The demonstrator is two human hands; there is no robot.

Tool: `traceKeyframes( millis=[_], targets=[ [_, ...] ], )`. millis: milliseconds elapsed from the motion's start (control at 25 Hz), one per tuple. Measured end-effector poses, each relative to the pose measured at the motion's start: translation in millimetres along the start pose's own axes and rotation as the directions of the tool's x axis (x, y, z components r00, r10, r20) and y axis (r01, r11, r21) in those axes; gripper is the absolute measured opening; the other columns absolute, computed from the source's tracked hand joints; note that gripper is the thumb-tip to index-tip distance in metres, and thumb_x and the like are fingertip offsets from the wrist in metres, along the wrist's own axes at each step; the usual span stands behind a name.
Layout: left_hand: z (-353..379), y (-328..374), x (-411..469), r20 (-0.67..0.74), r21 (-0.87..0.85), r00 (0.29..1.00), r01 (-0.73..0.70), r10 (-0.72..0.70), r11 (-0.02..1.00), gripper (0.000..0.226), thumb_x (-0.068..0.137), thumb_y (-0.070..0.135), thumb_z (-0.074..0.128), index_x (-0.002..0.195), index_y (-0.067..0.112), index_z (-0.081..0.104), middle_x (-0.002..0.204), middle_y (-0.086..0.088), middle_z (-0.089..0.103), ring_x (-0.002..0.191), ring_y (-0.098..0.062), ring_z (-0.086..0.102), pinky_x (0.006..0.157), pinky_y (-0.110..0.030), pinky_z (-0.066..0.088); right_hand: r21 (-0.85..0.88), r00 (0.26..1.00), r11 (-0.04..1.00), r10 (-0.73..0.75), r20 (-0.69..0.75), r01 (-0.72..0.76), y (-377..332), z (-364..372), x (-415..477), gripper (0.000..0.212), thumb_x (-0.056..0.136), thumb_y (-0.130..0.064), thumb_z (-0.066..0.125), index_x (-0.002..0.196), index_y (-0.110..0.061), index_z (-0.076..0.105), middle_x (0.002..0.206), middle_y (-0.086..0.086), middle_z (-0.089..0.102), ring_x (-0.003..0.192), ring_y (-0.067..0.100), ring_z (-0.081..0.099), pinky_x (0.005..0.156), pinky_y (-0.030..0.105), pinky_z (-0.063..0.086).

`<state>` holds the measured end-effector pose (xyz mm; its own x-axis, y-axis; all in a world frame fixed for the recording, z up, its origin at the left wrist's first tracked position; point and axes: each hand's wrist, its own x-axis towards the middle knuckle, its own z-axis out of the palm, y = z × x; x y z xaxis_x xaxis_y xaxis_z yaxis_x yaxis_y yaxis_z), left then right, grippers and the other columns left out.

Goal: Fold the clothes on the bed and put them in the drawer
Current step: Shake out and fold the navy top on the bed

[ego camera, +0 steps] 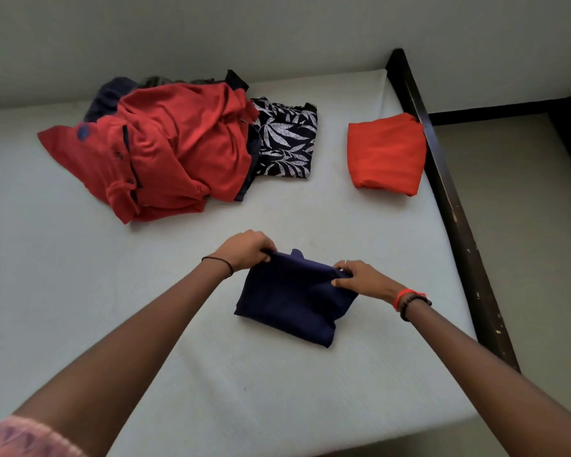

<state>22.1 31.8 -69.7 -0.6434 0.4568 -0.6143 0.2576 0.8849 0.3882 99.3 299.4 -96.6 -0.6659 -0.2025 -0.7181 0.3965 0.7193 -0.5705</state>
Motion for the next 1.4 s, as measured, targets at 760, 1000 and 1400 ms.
traceKeyframes(
  millis=[760, 1000, 1400],
  targets=[
    [145.2, 82.1, -43.1, 0.434, -0.818, 0.576, -0.072, -0.693, -0.571, 0.041, 0.081, 0.021, 0.074, 0.114, 0.005, 0.056, 0.117, -0.009, 0.062, 0.101, -0.024, 0.060, 0.088, -0.034, 0.049, -0.362, 0.986, 0.931, -0.098, -0.135, 0.043, -43.4, 47.9, 62.9, 0.076, 0.070, -0.056, 0.074, 0.129, -0.018, 0.043, 0.129, 0.005, 0.052, 0.118, 0.026, 0.049, 0.097, 0.042, 0.041],
    [133.6, 74.5, -41.4, 0.231, -0.822, 0.829, -0.114, -0.510, -0.558, 0.040, 0.086, 0.010, 0.063, 0.125, 0.008, 0.057, 0.119, -0.010, 0.066, 0.107, -0.026, 0.062, 0.089, -0.040, 0.052, -0.057, 0.996, 0.998, 0.006, -0.084, -0.011, -31.2, 36.1, 69.8, 0.068, 0.062, -0.056, 0.080, 0.109, -0.021, 0.047, 0.110, 0.000, 0.063, 0.098, 0.020, 0.060, 0.090, 0.039, 0.048],
    [62.6, 109.6, -43.2, 0.216, -0.914, 0.971, 0.163, -0.106, -0.372, 0.035, 0.068, 0.015, 0.056, 0.102, 0.012, 0.066, 0.106, -0.008, 0.070, 0.094, -0.023, 0.064, 0.077, -0.034, 0.052, 0.642, 0.898, 0.733, -0.102, 0.427, -0.222, 15.3, -22.8, -11.2, 0.054, 0.075, -0.045, 0.076, 0.121, -0.023, 0.059, 0.122, -0.004, 0.067, 0.111, 0.014, 0.064, 0.101, 0.034, 0.046]
  ],
)
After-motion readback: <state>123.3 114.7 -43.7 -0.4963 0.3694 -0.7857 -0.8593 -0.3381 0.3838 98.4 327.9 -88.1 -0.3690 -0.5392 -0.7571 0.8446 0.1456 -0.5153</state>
